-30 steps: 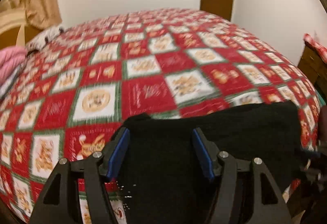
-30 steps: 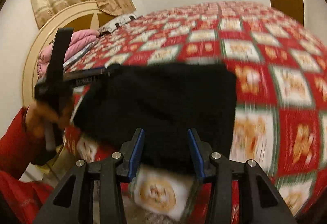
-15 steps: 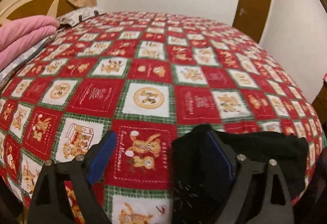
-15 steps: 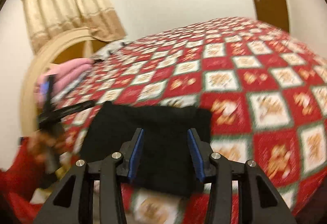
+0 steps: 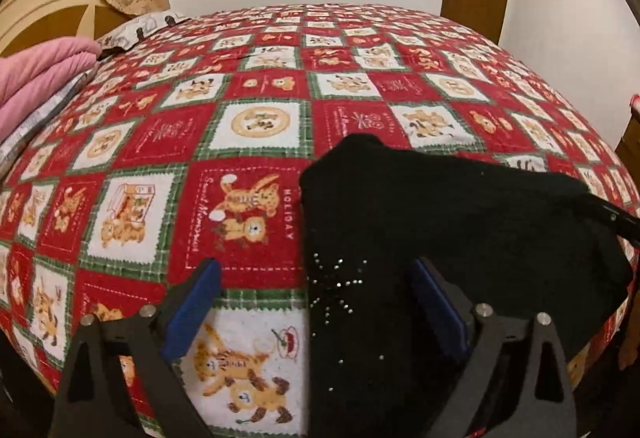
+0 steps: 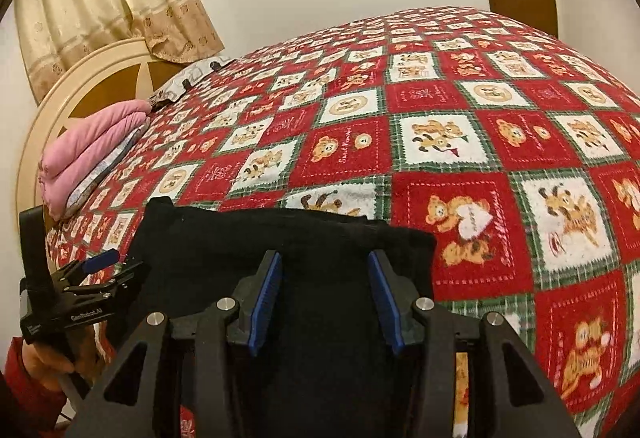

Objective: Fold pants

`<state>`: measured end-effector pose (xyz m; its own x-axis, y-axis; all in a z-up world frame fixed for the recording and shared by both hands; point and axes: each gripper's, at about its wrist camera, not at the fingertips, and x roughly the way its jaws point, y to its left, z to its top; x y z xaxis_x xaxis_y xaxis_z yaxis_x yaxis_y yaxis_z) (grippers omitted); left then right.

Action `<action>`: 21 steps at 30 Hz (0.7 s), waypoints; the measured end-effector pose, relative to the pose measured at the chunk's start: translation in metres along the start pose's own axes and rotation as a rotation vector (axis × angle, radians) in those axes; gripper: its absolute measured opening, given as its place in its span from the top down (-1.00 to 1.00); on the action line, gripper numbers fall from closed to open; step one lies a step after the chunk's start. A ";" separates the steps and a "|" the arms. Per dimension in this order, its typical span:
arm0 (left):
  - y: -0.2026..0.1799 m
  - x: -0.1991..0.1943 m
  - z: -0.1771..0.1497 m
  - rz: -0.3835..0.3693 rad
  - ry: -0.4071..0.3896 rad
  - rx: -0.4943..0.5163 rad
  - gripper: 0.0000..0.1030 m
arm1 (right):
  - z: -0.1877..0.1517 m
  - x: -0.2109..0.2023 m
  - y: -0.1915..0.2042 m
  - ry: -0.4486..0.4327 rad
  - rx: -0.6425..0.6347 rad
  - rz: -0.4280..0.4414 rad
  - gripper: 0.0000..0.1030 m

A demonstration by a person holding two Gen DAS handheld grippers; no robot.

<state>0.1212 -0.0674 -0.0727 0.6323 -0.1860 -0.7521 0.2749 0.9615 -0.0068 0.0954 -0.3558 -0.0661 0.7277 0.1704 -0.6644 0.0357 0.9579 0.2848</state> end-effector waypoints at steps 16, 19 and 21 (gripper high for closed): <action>-0.013 -0.015 -0.006 0.052 0.001 0.049 -0.90 | -0.054 -0.046 0.021 0.005 -0.026 -0.035 -0.16; -0.015 -0.020 -0.009 0.053 -0.001 0.067 -0.90 | -0.054 -0.048 0.021 0.000 -0.011 -0.029 -0.16; -0.016 -0.024 -0.012 0.057 -0.009 0.084 -0.90 | -0.052 -0.051 0.022 -0.007 -0.009 -0.026 -0.16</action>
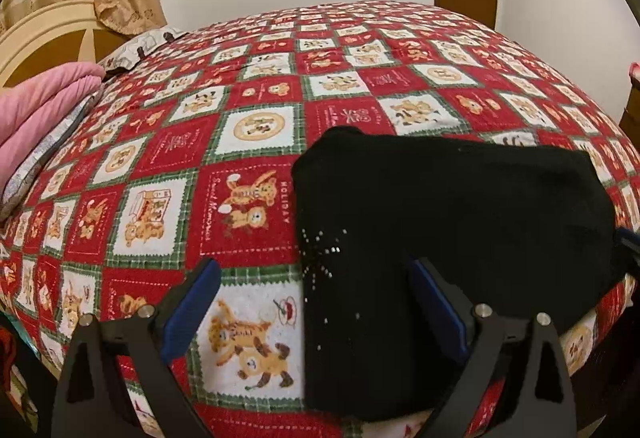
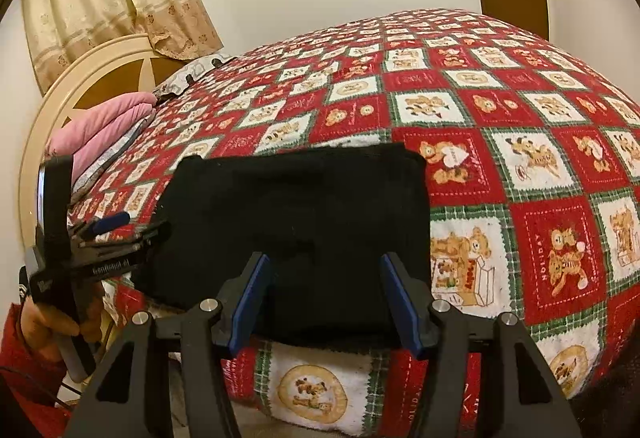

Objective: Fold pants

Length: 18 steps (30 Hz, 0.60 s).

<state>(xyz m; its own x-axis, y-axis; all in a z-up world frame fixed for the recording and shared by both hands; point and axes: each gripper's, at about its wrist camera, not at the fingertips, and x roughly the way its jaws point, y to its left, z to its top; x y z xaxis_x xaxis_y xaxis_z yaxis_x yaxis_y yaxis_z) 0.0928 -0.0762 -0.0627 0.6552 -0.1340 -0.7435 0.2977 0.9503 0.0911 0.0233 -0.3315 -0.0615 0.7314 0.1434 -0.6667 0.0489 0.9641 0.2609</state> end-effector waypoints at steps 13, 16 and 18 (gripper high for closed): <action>-0.006 -0.017 0.000 -0.054 -0.074 0.028 -0.89 | 0.008 -0.022 -0.011 -0.125 0.066 -0.039 -0.43; -0.002 -0.006 0.006 -0.080 -0.038 -0.008 -0.89 | 0.005 -0.015 -0.025 -0.097 0.121 -0.052 -0.43; 0.002 0.001 0.009 -0.087 -0.019 -0.033 -0.89 | 0.002 -0.010 -0.038 -0.086 0.183 -0.048 -0.43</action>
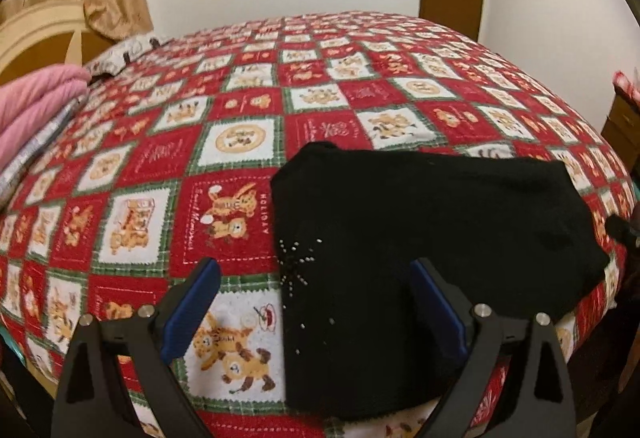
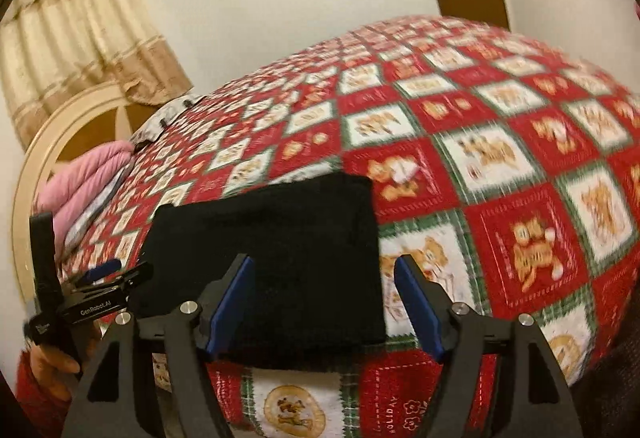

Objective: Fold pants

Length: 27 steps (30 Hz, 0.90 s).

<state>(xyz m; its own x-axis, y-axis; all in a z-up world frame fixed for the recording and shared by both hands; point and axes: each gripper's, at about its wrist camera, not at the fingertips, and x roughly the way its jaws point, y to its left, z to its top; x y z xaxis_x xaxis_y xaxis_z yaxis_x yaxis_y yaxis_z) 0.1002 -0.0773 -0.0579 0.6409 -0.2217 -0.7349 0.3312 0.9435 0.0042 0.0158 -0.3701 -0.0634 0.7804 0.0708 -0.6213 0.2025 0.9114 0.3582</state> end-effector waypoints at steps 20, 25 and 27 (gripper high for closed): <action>0.009 0.027 -0.004 -0.096 0.096 -0.152 -0.96 | -0.018 0.043 -0.013 0.088 0.163 0.137 -0.60; 0.009 0.025 -0.005 -0.104 0.094 -0.148 -0.90 | -0.023 0.045 0.009 0.104 0.042 0.093 -0.60; 0.007 0.025 -0.006 -0.105 0.091 -0.139 -0.84 | -0.023 0.047 0.007 0.112 0.040 0.092 -0.60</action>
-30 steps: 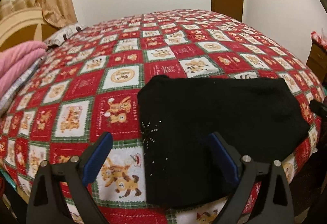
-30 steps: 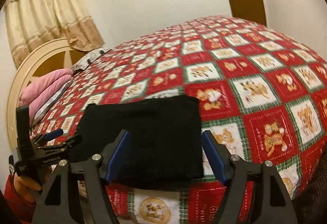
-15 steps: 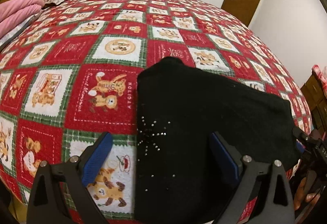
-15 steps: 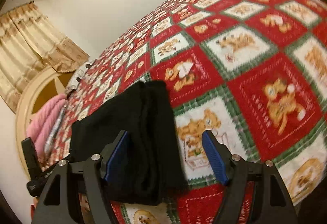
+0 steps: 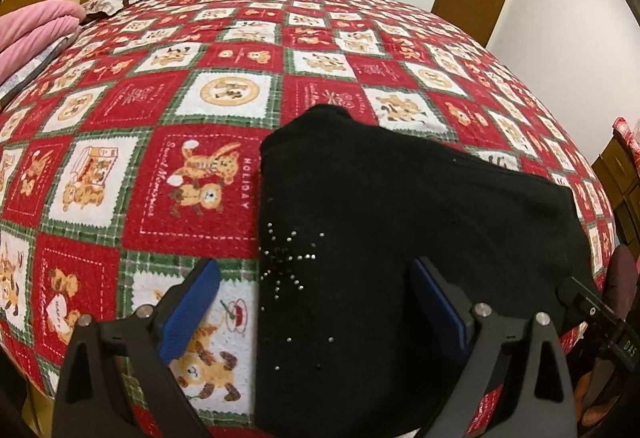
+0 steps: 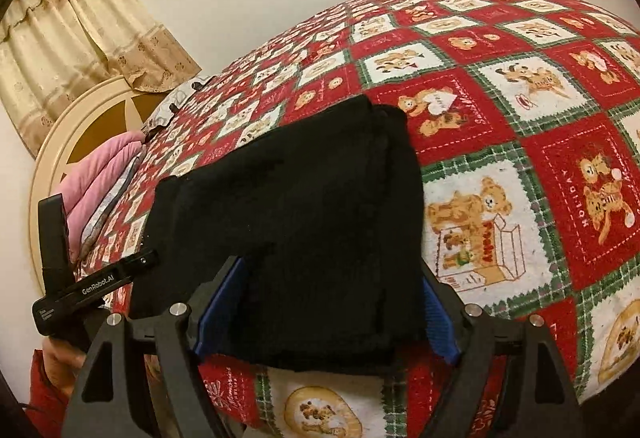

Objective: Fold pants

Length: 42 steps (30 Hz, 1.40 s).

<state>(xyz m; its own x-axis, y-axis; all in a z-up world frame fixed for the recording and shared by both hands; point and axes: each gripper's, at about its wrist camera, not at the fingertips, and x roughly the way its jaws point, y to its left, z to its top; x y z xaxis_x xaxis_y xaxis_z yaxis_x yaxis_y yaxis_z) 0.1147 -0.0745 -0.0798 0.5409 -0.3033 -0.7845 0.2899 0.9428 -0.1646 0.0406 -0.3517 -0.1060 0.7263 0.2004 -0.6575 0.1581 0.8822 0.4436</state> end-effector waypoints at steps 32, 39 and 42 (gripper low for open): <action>-0.006 -0.020 0.000 -0.134 -0.090 0.006 0.65 | 0.004 -0.010 0.042 -0.010 -0.204 -0.096 0.34; 0.001 -0.034 0.011 -0.136 -0.119 0.015 0.71 | 0.021 -0.024 0.071 -0.059 -0.227 -0.040 0.36; 0.005 -0.041 0.019 -0.098 -0.147 0.034 0.71 | 0.028 -0.023 0.092 -0.074 -0.278 -0.019 0.36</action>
<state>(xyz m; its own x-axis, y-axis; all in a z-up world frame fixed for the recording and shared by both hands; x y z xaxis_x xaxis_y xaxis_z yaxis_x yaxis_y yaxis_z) 0.1084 -0.0602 -0.0371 0.6180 -0.4127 -0.6691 0.3718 0.9034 -0.2138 0.0573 -0.2877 -0.0329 0.7737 0.1595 -0.6132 -0.0092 0.9705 0.2408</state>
